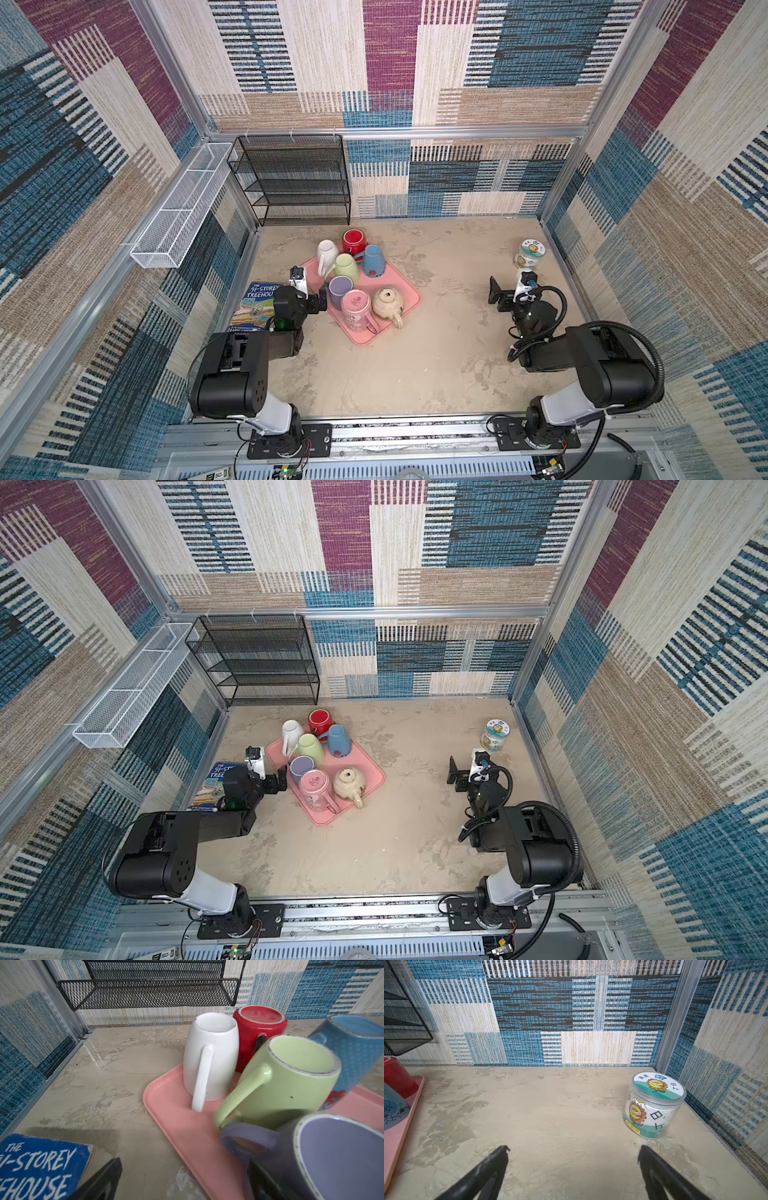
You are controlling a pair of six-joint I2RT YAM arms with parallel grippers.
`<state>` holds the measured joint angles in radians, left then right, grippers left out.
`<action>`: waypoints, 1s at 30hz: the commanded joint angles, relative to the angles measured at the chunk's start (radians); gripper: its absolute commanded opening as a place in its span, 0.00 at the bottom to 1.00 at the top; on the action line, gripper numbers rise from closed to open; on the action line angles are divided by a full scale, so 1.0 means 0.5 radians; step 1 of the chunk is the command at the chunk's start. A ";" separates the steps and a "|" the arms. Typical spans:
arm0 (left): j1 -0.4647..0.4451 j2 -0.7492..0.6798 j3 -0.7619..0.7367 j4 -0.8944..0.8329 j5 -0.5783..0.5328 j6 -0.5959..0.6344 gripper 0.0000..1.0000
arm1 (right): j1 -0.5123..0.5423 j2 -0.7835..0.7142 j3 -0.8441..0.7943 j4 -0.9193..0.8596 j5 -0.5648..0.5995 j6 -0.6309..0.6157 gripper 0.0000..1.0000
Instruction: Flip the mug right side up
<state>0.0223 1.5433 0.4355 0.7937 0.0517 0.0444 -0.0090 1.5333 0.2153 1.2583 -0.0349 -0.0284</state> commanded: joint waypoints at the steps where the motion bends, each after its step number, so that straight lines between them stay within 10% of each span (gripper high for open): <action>1: 0.003 -0.005 0.004 0.008 0.007 -0.012 1.00 | 0.000 0.001 0.000 0.024 -0.016 -0.011 1.00; 30: 0.024 -0.003 0.022 -0.024 -0.001 -0.049 1.00 | -0.007 -0.010 0.018 -0.018 -0.022 -0.003 1.00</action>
<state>0.0334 1.5459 0.4503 0.7795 0.0547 0.0326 -0.0124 1.5345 0.2184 1.2514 -0.0444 -0.0284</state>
